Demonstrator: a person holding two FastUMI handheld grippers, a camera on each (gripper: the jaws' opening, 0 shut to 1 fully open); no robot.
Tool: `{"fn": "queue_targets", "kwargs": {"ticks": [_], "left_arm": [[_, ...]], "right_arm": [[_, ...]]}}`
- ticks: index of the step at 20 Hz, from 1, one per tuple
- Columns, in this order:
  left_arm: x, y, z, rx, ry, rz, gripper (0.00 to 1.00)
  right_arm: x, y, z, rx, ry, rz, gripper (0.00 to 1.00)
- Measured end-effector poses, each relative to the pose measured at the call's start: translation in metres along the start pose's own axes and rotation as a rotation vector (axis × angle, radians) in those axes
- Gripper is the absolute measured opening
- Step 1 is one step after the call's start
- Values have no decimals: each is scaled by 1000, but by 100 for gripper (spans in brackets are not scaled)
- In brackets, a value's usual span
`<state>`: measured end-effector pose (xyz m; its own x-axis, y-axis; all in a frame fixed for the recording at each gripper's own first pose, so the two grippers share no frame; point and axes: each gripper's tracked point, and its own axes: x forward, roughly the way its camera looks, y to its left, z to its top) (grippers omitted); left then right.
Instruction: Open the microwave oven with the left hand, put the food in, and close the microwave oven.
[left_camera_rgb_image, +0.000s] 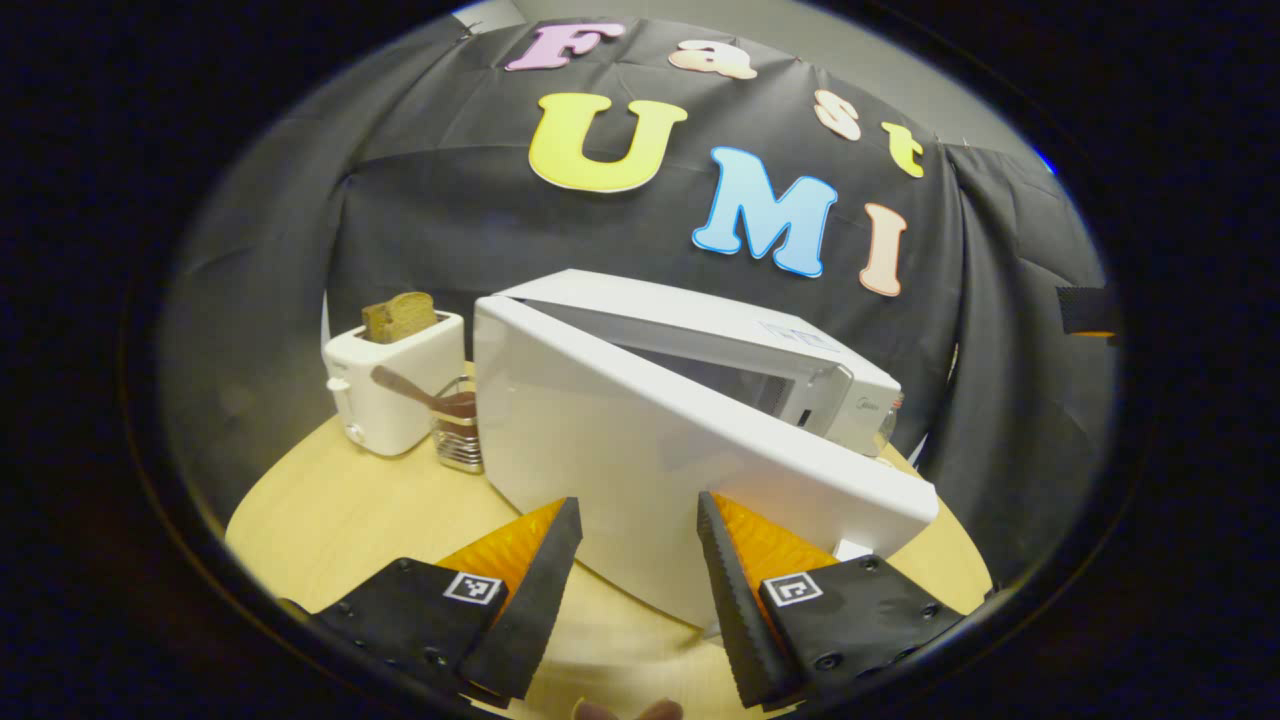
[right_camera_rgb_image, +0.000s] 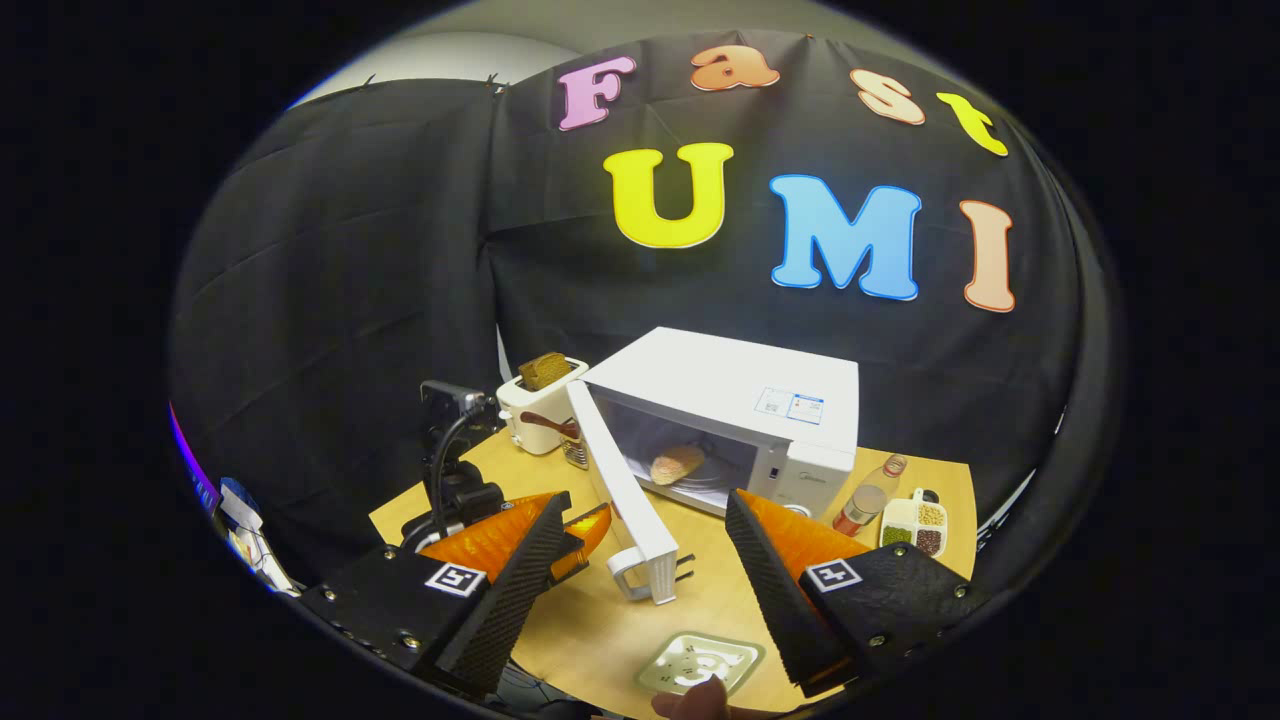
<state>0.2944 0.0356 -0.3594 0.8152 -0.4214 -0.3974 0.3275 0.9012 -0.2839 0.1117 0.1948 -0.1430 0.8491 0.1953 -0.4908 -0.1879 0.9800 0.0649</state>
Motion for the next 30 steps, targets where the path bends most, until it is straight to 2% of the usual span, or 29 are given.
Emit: {"fn": "queue_targets", "kwargs": {"ticks": [1,4,5,6,10,12,13,14,15,16,17,18,20,22,24,25,26,27,29,30], "left_arm": [[11,-6,2,7,0,-7,80],[40,-21,14,44,-6,-32,80],[50,-28,15,52,-2,-47,75],[59,-33,16,58,7,-58,80],[95,-60,25,104,21,-106,80],[107,-66,23,133,52,-100,80],[111,-67,15,132,78,-94,75],[114,-72,8,119,93,-113,76],[115,-76,2,107,107,-118,84],[116,-76,1,105,107,-110,84],[118,-75,3,109,101,-100,76],[120,-76,4,113,102,-101,84],[126,-76,10,126,100,-109,76],[123,-79,2,77,161,-121,75],[113,-80,4,73,151,-121,78],[103,-82,4,72,150,-127,75],[89,-81,3,69,148,-124,81],[72,-78,0,62,149,-118,75],[34,-71,-8,50,149,-107,87],[13,-64,-10,59,140,-91,81]], "right_arm": [[1,-10,1,3,1,-11,100],[4,-36,3,22,1,-44,100],[4,-43,4,26,-1,-59,100],[4,-50,3,29,-3,-69,100],[7,-74,-1,40,7,-117,100],[7,-85,-2,54,14,-139,100],[4,-91,-2,60,12,-152,100],[2,-97,-1,67,2,-167,100],[-1,-104,-2,74,0,-182,100],[-2,-109,-5,82,2,-194,100],[-4,-113,-7,92,8,-201,100],[-6,-115,-10,104,7,-209,100],[-7,-116,-15,123,14,-214,100],[-12,-116,-16,140,13,-218,100],[-14,-111,-11,150,-8,-214,100],[-16,-108,-9,150,-19,-211,100],[-16,-106,-8,152,-28,-207,100],[-14,-101,-8,161,-34,-198,100],[-11,-90,-10,179,-33,-173,100],[-8,-87,-11,183,-28,-165,100]]}}
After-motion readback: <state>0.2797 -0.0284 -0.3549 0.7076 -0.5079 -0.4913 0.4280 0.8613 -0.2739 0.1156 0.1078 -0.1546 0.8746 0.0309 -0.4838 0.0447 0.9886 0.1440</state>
